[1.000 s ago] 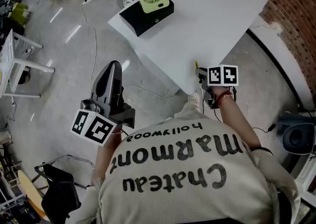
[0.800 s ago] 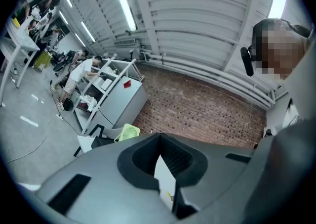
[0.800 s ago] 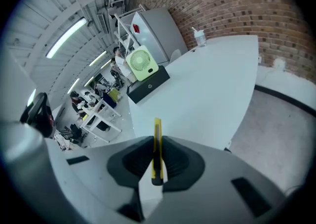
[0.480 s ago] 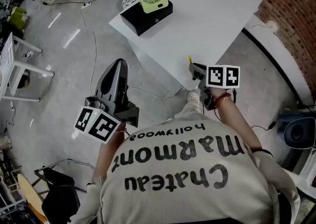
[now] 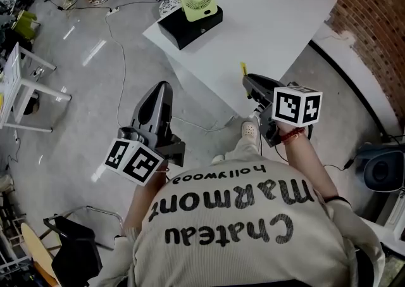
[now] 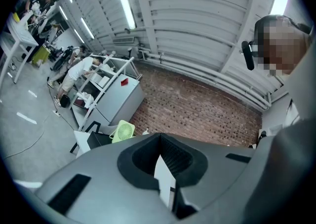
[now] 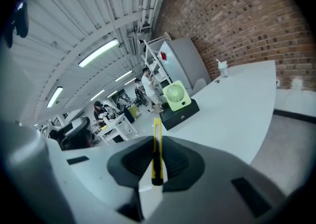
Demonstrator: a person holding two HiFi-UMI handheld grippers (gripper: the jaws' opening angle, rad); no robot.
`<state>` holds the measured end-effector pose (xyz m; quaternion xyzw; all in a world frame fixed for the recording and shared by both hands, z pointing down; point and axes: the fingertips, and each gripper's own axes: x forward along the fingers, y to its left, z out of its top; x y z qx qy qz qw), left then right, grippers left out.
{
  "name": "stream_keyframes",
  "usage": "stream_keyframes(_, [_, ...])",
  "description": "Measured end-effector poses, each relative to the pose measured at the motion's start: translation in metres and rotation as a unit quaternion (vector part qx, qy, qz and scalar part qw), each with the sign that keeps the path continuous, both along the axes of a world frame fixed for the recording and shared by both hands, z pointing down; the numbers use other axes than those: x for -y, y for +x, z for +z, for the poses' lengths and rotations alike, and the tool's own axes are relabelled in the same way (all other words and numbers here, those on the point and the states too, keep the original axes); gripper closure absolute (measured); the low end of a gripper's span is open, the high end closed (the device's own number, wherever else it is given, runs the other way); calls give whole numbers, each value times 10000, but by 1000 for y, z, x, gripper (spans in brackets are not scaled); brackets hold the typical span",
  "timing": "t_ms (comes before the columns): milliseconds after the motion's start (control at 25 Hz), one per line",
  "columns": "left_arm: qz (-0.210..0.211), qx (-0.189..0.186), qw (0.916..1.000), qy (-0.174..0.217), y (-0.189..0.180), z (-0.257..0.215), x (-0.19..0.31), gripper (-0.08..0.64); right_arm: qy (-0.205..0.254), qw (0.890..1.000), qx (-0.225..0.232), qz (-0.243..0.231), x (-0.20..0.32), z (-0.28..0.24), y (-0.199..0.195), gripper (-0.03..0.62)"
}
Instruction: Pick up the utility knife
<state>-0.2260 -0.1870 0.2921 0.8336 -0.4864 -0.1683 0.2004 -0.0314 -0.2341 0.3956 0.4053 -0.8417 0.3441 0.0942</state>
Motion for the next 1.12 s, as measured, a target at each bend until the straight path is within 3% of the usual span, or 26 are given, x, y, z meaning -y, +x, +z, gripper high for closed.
stream_keyframes(560, [-169, 335, 9992, -104, 15, 2, -21, 560, 1480, 9876, 488, 171, -12, -84, 13, 537])
stream_keyframes(920, [-377, 441, 9982, -152, 35, 2, -27, 560, 1738, 9835, 475, 154, -10, -91, 38, 535])
stream_keyframes(1120, [-540, 437, 9975, -154, 58, -3, -37, 560, 1834, 9820, 437, -80, -16, -97, 56, 535])
